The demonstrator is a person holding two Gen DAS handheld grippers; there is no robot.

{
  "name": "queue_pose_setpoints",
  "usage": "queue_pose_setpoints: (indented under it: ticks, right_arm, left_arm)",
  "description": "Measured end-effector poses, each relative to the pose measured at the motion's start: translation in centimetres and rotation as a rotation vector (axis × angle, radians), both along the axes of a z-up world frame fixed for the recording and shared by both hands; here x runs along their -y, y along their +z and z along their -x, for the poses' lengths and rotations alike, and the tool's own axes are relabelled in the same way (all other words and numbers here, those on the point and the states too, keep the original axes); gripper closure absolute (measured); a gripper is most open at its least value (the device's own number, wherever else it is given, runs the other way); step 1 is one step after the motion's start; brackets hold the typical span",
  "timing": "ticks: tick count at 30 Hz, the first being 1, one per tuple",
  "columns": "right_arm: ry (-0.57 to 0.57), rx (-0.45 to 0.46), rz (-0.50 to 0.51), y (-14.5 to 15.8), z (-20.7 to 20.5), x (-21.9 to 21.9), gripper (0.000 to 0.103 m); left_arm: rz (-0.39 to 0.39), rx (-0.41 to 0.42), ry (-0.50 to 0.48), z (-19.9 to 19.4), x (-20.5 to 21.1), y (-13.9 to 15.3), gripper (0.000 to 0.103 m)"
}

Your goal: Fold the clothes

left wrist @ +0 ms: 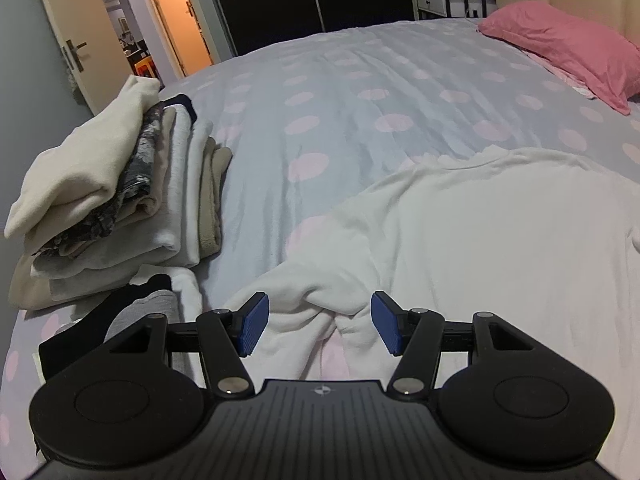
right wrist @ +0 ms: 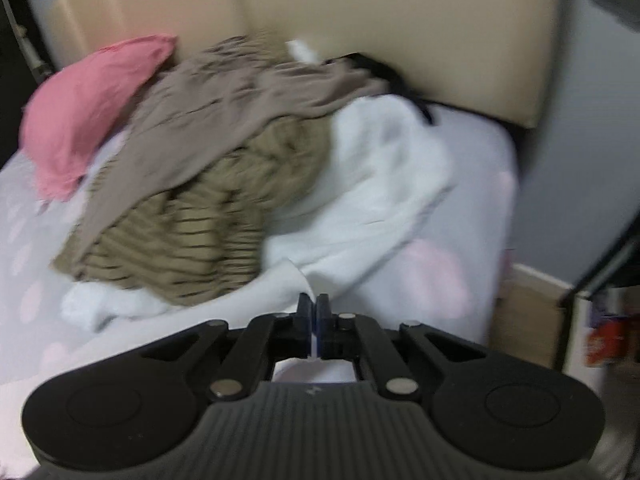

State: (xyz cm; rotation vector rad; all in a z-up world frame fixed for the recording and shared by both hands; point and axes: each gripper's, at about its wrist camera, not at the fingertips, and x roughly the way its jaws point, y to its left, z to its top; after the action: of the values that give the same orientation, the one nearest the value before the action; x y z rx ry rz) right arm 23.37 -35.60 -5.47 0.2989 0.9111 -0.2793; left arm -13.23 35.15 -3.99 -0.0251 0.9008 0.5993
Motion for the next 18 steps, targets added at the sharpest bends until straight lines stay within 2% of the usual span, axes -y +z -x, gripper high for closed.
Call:
queue_pose_setpoints:
  ticks: [2,6,7,10,12,15,18]
  right_arm:
    - [-0.018,-0.013,0.015,0.0,0.1,0.4,0.101]
    - [0.052,-0.024,0.013,-0.1,-0.2,-0.8,0.097]
    - [0.066,-0.016,0.033,0.3,-0.2,-1.5,0.092]
    - [0.104,0.025,0.108,1.6,0.1,-3.5,0.064]
    - [0.135,0.06,0.138,2.8,0.4,-5.0,0.064]
    - [0.186,0.103,0.075,4.7,1.0,-7.8,0.063]
    - [0.258,0.126,-0.025,6.2,1.7,-11.7,0.058]
  left_arm:
    - [0.0,0.006,0.018,0.4,-0.4,0.2,0.048]
    - [0.02,0.036,0.071,2.7,-2.6,0.8,0.048]
    - [0.025,0.043,0.084,3.2,-3.1,1.0,0.048]
    - [0.04,0.066,0.124,4.9,-4.7,1.4,0.048]
    - [0.053,0.079,0.166,6.5,-6.0,1.6,0.048]
    - [0.084,0.075,0.224,8.8,-7.6,1.1,0.049]
    - [0.147,0.062,0.242,10.7,-8.2,0.1,0.049]
